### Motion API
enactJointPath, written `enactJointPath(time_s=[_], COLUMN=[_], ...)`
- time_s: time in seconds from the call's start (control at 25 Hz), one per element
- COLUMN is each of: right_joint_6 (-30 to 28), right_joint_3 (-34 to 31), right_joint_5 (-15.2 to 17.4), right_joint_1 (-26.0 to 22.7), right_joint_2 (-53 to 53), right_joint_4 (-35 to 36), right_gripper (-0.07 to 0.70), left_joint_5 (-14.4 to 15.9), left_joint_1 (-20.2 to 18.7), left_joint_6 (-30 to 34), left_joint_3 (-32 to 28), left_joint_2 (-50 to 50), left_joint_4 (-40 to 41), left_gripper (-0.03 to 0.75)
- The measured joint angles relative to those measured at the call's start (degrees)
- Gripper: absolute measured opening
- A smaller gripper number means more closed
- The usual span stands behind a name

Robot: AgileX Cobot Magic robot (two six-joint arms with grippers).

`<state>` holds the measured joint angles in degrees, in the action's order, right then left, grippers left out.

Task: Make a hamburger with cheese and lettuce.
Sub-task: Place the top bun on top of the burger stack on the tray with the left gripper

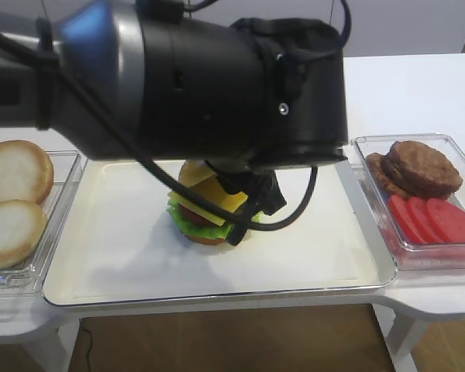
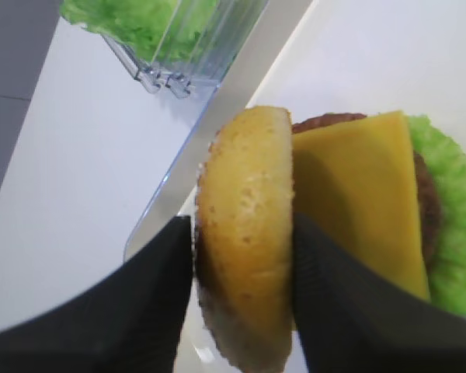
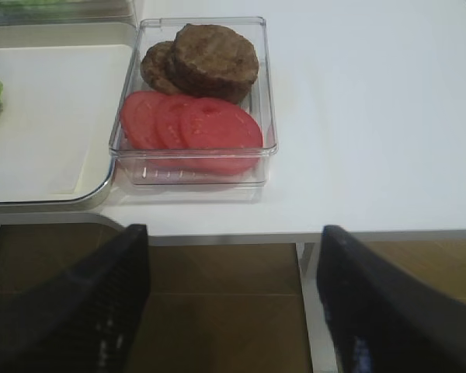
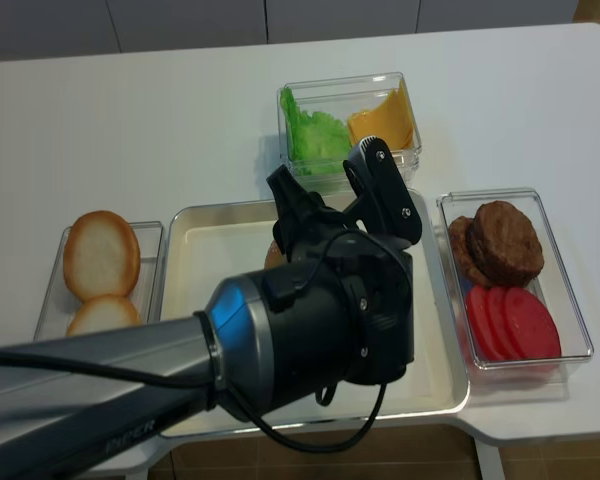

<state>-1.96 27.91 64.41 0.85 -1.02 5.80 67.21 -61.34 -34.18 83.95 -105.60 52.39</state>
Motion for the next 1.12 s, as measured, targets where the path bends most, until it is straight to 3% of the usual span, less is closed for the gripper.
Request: enactJointPath(time_s=[0.8, 1.12], right_joint_6=[0.0, 0.0], right_joint_3=[0.0, 0.0], right_joint_5=[0.0, 0.0], right_joint_1=[0.0, 0.0], right_joint_2=[0.0, 0.0], right_joint_4=[0.0, 0.0], right_gripper=[0.508, 0.508], left_joint_5=[-0.9, -2.1], left_joint_1=[0.0, 0.0], left_joint_6=[-1.7, -1.7], left_joint_3=[0.0, 0.0], left_joint_2=[0.0, 0.0], left_joint_4=[-4.7, -5.1], left_gripper=[0.346, 0.407])
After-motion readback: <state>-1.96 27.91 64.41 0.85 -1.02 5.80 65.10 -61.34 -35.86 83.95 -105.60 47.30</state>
